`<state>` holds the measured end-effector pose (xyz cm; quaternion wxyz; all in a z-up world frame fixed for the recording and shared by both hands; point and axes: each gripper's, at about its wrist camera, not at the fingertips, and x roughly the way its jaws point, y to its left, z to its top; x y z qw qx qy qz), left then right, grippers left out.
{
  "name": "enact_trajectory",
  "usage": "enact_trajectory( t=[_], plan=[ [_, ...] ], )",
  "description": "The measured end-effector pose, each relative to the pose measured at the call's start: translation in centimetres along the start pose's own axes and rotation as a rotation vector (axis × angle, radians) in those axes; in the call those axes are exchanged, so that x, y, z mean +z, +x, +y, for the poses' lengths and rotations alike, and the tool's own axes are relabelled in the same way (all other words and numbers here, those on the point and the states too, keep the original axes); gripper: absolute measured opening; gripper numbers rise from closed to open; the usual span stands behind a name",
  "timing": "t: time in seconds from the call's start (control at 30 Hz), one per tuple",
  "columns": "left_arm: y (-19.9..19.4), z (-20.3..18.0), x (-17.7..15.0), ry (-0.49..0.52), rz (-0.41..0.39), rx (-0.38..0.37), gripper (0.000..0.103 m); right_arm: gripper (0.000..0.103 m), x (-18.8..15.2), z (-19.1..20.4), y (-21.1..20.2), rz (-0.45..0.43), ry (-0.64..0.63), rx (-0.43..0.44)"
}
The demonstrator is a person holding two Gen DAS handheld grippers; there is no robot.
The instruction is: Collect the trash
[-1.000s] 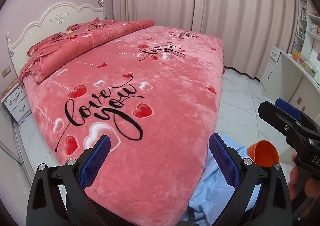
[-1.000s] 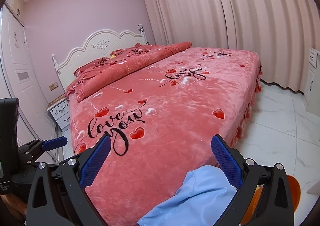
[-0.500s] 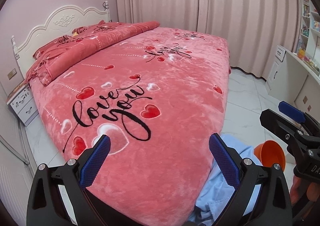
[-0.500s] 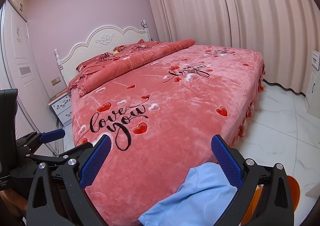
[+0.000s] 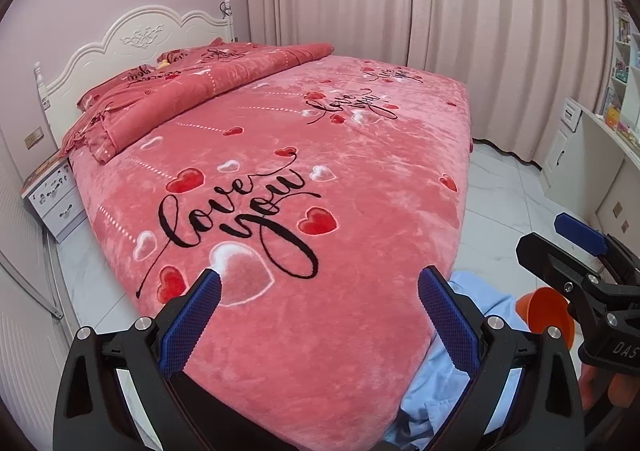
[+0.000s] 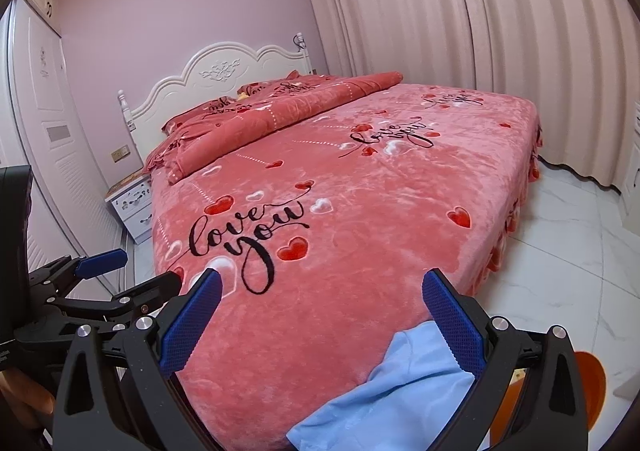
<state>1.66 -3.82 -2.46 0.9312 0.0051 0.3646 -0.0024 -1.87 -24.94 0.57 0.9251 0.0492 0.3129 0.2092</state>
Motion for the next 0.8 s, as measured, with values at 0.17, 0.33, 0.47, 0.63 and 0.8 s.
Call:
enact_trajectory(
  t=[0.17, 0.33, 0.47, 0.63, 0.8],
  plan=[
    [0.03, 0.23, -0.04, -0.005, 0.000, -0.002, 0.097, 0.098, -0.02, 0.01, 0.08, 0.004, 0.001, 0.003],
    [0.01, 0.65, -0.02, -0.024, 0.005, 0.013, 0.097, 0.098, -0.22, 0.24, 0.52, 0.016, -0.002, 0.012],
    [-0.02, 0.80, -0.09, -0.042, 0.013, 0.015, 0.097, 0.098, -0.16, 0.40, 0.71, 0.018, -0.006, 0.017],
    [0.00, 0.72, -0.09, -0.043, 0.016, 0.016, 0.097, 0.098, -0.19, 0.52, 0.83, 0.023, -0.008, 0.020],
    [0.01, 0.83, -0.12, -0.046, 0.021, 0.015, 0.097, 0.098, -0.23, 0.62, 0.91, 0.024, -0.007, 0.020]
  ],
)
